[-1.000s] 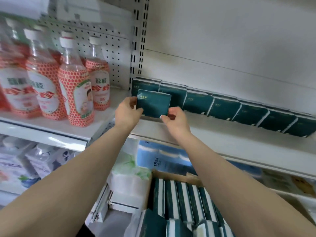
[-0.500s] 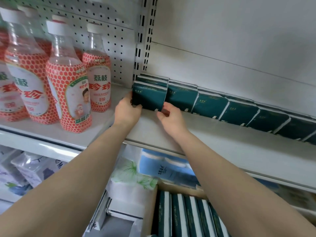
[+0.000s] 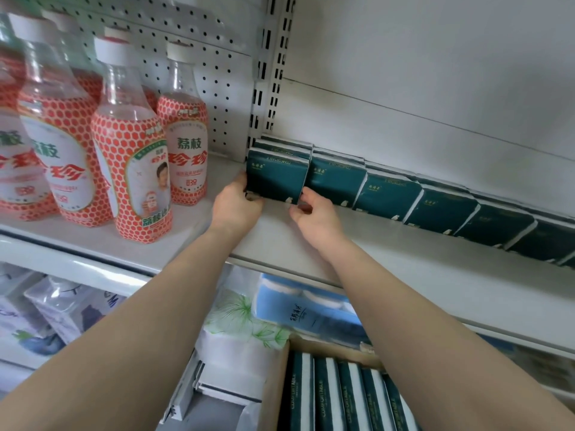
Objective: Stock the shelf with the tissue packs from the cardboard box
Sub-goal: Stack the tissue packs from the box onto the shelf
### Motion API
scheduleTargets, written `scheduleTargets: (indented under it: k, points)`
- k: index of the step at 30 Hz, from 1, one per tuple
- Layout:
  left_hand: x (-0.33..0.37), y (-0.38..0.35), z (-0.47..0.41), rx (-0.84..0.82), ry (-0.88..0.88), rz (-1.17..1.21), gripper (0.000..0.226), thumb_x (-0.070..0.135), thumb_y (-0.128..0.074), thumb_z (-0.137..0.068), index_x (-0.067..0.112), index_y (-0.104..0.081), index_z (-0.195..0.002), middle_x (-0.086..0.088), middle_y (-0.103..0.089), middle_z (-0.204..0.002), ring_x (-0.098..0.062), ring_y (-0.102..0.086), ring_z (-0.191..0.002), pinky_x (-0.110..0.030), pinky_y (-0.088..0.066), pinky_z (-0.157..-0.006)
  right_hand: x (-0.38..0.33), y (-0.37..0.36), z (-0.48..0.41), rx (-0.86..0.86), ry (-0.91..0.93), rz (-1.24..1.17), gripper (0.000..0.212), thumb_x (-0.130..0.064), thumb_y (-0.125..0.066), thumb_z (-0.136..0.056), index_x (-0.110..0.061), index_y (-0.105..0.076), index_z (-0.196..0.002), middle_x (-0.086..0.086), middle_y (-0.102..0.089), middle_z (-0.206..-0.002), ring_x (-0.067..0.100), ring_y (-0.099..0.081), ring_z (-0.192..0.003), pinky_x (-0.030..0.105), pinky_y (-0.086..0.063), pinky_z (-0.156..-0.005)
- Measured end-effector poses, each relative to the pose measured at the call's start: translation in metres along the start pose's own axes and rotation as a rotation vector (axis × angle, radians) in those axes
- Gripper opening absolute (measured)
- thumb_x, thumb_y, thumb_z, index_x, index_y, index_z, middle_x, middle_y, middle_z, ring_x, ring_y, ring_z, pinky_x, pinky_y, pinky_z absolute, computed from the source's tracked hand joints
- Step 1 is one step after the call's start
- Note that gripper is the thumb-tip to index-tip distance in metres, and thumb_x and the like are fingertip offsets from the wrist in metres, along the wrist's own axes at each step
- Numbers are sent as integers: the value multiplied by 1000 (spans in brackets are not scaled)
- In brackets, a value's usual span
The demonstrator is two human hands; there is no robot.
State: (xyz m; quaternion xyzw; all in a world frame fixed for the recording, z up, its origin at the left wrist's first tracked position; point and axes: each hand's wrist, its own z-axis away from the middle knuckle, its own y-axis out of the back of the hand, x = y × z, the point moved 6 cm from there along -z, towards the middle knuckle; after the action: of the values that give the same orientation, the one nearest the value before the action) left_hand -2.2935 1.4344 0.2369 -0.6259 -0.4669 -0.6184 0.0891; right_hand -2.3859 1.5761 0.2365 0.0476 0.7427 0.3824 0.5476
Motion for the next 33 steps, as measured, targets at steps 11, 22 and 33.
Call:
scheduleTargets:
  k: [11, 22, 33]
  points:
    - [11, -1, 13, -39, -25, -63, 58, 17, -59, -90, 16, -41, -145, -9, -59, -131, -30, -58, -115, -33, -44, -99, 7, 31, 31, -1, -19, -32, 61, -14, -60, -97, -14, -36, -152, 7, -53, -140, 15, -54, -120, 20, -37, -99]
    - [80, 1, 100, -219, -183, 52, 48, 8, -62, -90, 11, -52, -137, -5, -60, -131, -19, -57, -119, -20, -40, -99, -5, 97, 117, 18, 61, 38, 54, -13, -65, -94, -15, -47, -145, 5, -57, -138, 18, -58, -118, 30, -44, -103]
    - [85, -57, 244, -681, -266, -31, 26, 16, -70, -87, 17, -68, -113, 2, -70, -108, -12, -66, -102, -29, -49, -98, 53, 140, 251, -122, -95, 201, 41, -18, -71, -89, -20, -62, -129, 2, -67, -121, 16, -63, -107, 30, -49, -96]
